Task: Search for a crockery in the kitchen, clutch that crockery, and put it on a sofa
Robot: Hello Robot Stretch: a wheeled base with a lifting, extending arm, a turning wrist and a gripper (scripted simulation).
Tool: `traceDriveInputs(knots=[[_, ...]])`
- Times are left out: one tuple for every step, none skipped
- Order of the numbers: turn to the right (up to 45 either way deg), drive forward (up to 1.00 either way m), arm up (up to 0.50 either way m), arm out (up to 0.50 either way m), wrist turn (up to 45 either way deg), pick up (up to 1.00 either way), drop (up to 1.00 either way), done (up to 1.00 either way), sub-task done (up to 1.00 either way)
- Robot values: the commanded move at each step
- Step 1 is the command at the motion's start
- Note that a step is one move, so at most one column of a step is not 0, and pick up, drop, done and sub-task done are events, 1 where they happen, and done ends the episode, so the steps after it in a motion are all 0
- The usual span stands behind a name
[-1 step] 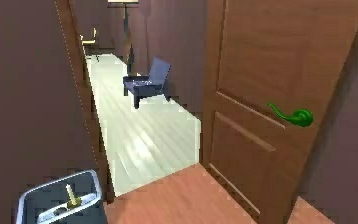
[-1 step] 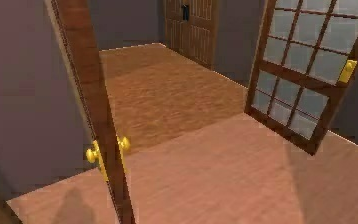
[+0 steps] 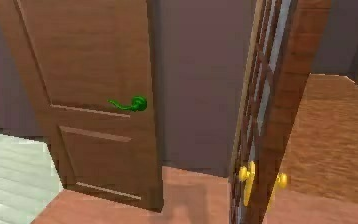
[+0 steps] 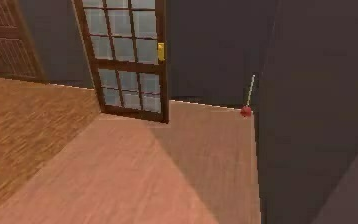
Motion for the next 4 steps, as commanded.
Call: traceDriveInputs(knots=[[45.0, 0.00, 0.00, 0.00, 0.0, 0.00, 0.00, 0.00, 0.00], [33.0, 0.00, 0.00, 0.00, 0.0, 0.00, 0.00, 0.00, 0.00], [0.0, 0.30, 0.00, 0.00, 0.0, 0.00, 0.00, 0.00, 0.00], [-3.0, 0.00, 0.00, 0.00, 0.0, 0.00, 0.00, 0.00, 0.00]])
